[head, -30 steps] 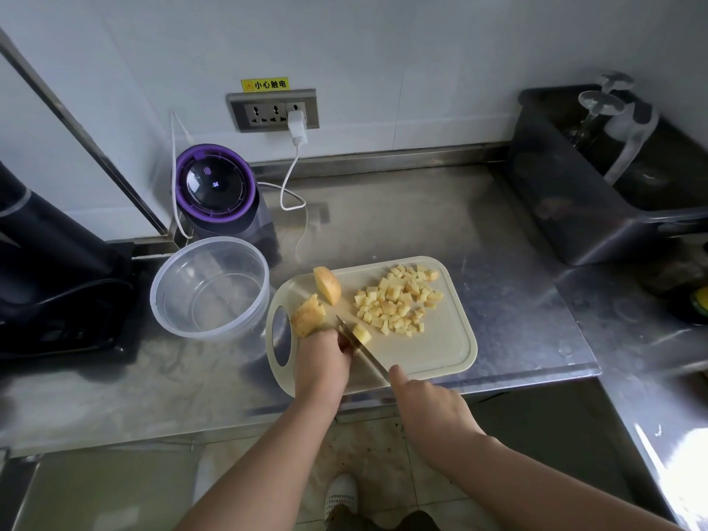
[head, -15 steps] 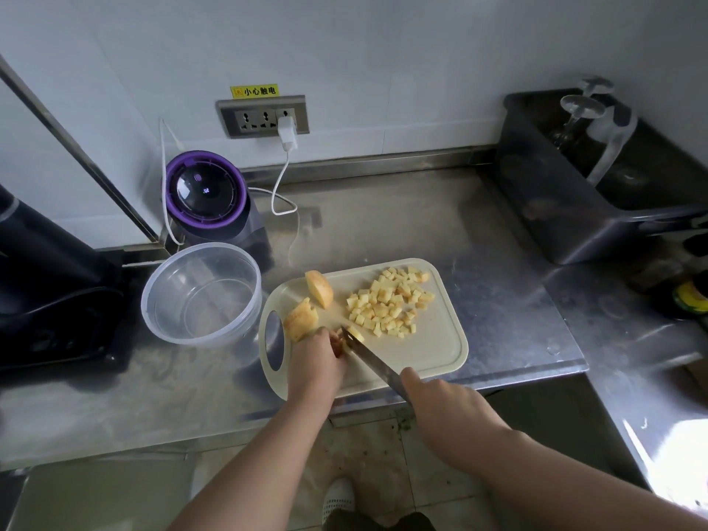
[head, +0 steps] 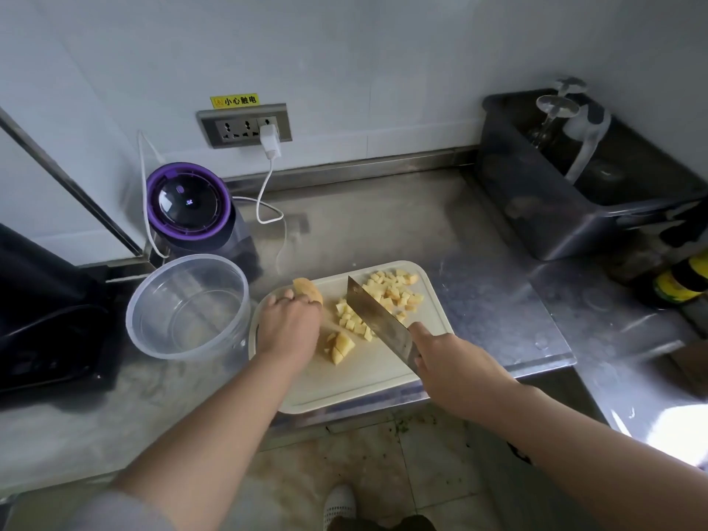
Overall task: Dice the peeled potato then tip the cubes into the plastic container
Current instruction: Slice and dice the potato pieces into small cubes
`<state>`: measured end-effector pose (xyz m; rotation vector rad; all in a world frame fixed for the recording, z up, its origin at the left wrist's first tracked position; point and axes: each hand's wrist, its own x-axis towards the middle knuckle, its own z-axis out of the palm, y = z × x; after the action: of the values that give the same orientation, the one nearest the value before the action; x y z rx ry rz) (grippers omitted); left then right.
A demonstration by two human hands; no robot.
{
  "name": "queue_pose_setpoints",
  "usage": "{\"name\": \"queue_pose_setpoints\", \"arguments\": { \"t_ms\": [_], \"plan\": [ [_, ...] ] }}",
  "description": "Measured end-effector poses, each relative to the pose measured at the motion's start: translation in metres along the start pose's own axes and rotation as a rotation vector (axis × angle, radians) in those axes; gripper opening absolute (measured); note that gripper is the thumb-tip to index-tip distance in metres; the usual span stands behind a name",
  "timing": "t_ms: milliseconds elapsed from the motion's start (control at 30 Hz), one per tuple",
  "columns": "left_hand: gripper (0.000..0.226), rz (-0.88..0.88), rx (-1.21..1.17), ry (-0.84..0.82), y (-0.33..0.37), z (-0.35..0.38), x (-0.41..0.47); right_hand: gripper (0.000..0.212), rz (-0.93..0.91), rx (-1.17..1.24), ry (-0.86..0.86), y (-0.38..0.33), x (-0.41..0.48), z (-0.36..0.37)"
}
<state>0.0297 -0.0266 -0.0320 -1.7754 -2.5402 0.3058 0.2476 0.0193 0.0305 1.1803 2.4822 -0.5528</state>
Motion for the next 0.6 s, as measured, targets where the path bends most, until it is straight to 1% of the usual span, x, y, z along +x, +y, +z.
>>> {"name": "queue_pose_setpoints", "arguments": {
  "t_ms": [67, 100, 167, 233, 367, 467, 600],
  "plan": [
    [0.030, 0.041, 0.195, -0.111, 0.004, -0.003, 0.010, 0.043, -0.004, 0.015, 0.007, 0.001, 0.001, 0.001],
    [0.031, 0.053, 0.252, -0.149, 0.007, -0.002, 0.013, 0.042, -0.004, 0.024, 0.008, 0.001, 0.002, 0.001],
    [0.031, 0.065, 0.309, -0.172, 0.011, -0.001, 0.015, 0.043, -0.016, 0.014, 0.004, 0.002, 0.002, 0.001],
    [0.030, 0.065, 0.313, -0.150, 0.013, 0.001, 0.012, 0.044, -0.020, 0.014, 0.001, 0.003, 0.003, 0.002],
    [0.026, 0.062, 0.245, -0.079, 0.010, 0.008, 0.002, 0.044, -0.010, 0.017, 0.004, 0.005, 0.004, 0.004],
    [0.027, 0.070, 0.229, -0.056, 0.008, 0.014, -0.002, 0.044, 0.003, 0.031, 0.005, 0.006, 0.004, 0.006],
    [0.027, 0.127, 0.220, 0.009, 0.006, 0.020, -0.004, 0.046, 0.018, 0.034, -0.020, 0.004, 0.005, 0.007]
  ]
}}
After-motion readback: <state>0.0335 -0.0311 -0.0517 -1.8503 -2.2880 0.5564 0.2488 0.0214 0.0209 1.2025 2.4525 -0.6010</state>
